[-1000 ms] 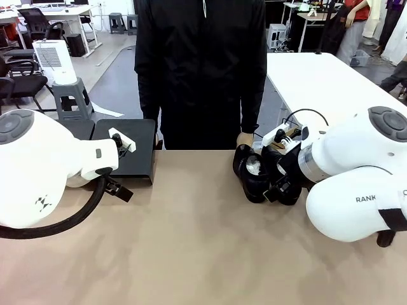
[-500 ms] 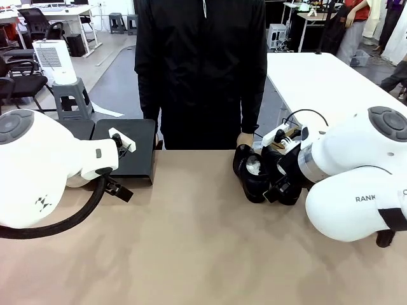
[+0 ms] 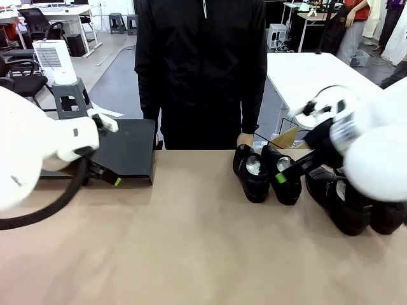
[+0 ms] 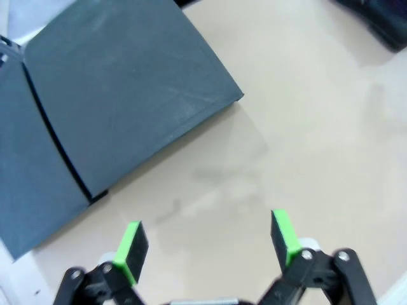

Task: Organize the shoes by placing them on the stand.
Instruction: Pick up one Shoe and place it in the middle of the table.

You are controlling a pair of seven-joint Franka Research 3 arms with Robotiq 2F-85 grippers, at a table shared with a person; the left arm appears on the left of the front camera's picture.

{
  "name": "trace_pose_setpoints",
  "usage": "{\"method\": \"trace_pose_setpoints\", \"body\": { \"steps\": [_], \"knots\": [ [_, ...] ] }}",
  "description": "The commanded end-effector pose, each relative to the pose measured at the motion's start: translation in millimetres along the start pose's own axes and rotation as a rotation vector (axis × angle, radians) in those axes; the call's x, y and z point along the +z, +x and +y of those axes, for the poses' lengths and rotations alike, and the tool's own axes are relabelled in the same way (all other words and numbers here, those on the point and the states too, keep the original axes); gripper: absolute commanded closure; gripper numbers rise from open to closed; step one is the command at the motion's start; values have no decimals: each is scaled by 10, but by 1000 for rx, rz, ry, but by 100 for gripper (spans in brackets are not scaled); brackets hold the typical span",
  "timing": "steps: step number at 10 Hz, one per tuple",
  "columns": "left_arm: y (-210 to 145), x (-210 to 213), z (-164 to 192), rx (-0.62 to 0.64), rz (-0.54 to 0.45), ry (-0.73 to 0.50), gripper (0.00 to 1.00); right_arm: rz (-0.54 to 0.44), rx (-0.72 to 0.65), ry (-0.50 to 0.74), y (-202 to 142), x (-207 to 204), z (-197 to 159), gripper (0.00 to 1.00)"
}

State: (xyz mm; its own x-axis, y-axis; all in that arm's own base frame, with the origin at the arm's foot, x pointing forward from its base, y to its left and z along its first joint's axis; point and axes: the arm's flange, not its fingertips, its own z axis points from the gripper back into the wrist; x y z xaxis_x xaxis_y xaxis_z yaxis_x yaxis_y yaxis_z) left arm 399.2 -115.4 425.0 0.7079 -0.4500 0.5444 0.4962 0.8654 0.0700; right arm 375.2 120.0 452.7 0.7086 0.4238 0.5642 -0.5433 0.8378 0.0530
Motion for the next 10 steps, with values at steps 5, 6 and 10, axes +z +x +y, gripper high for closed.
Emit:
{"method": "trace_pose_setpoints", "body": {
  "steps": [5, 6, 10],
  "knots": [
    [-257, 622, 1237, 116, -18, -332, 0, -32, -250, 203, -592, 888, -1181, 0],
    [-298, 686, 1357, 126, -37, -359, 0, -22, -264, 220, -667, 946, -1303, 0],
    [-338, 821, 1451, 122, -79, -408, 0, -24, -297, 249, -742, 1055, -1533, 0]
  ]
}}
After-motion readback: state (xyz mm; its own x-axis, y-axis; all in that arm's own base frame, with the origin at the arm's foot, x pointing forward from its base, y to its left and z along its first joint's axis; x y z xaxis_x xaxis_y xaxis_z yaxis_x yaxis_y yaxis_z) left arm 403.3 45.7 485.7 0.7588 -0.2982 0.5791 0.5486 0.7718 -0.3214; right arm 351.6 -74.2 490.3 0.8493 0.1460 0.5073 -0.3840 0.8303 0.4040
